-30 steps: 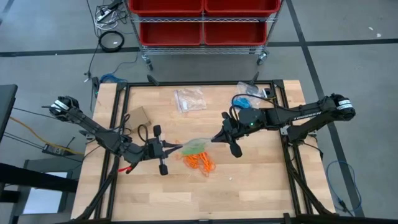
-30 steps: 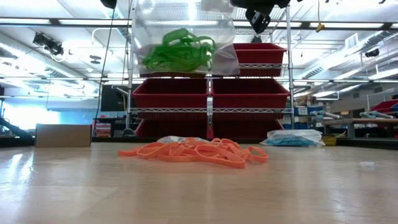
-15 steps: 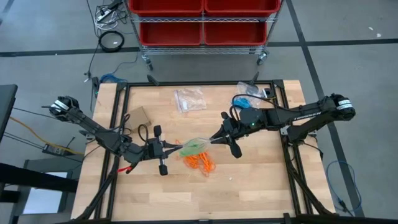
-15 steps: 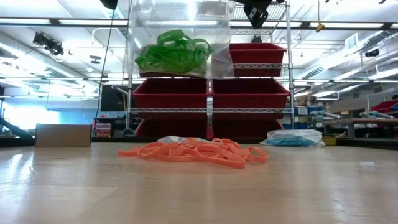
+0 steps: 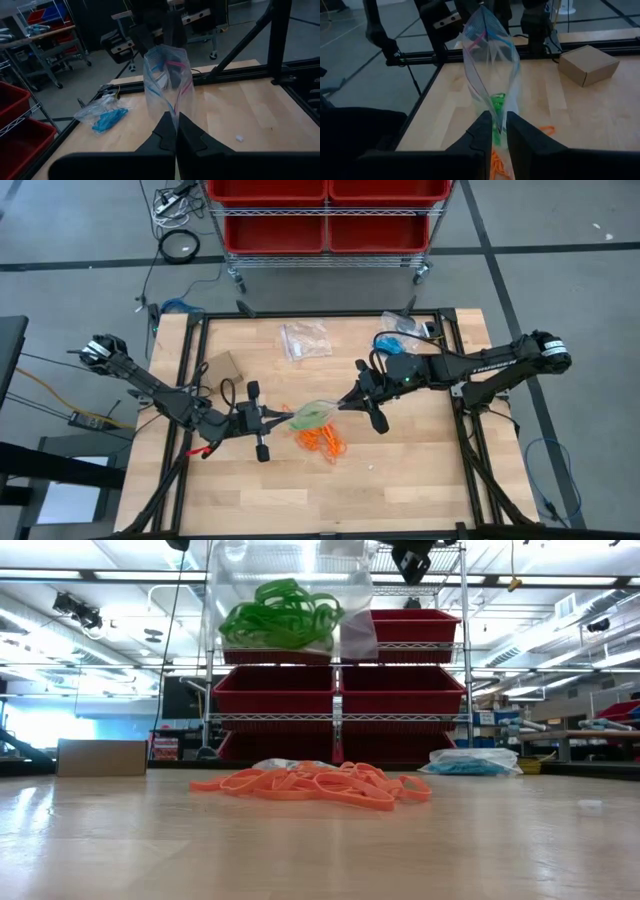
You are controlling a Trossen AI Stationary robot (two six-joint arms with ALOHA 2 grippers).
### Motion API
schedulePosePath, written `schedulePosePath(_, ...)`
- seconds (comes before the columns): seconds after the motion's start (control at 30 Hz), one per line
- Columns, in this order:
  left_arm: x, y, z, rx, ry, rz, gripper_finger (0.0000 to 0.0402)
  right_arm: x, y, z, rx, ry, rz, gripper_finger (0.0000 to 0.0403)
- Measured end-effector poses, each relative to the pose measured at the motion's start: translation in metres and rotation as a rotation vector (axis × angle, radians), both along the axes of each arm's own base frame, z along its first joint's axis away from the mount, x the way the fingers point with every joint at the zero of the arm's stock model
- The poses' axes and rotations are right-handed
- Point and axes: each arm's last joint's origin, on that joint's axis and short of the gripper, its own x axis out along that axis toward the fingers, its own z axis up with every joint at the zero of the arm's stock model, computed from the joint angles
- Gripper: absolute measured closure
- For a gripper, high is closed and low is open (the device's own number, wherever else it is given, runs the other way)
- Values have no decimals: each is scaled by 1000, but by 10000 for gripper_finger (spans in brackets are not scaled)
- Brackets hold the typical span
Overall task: Sort rubber bands
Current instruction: Close the transparent zip bag
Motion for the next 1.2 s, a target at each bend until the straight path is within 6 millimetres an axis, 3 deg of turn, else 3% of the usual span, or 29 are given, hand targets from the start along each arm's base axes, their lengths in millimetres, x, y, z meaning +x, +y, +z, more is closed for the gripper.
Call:
schedulePosePath(0.3,0,0,0,2,0,0,401,1,0,2,-1,-27,10,360)
schedulePosePath(0.6,0,0,2,5,-12,-2,401,1,0,3,-17,-35,19,400)
schedulePosePath(1.2,-1,-1,-4,-17,43,-11,399,-1,-2,-3,-56,18,-26,403)
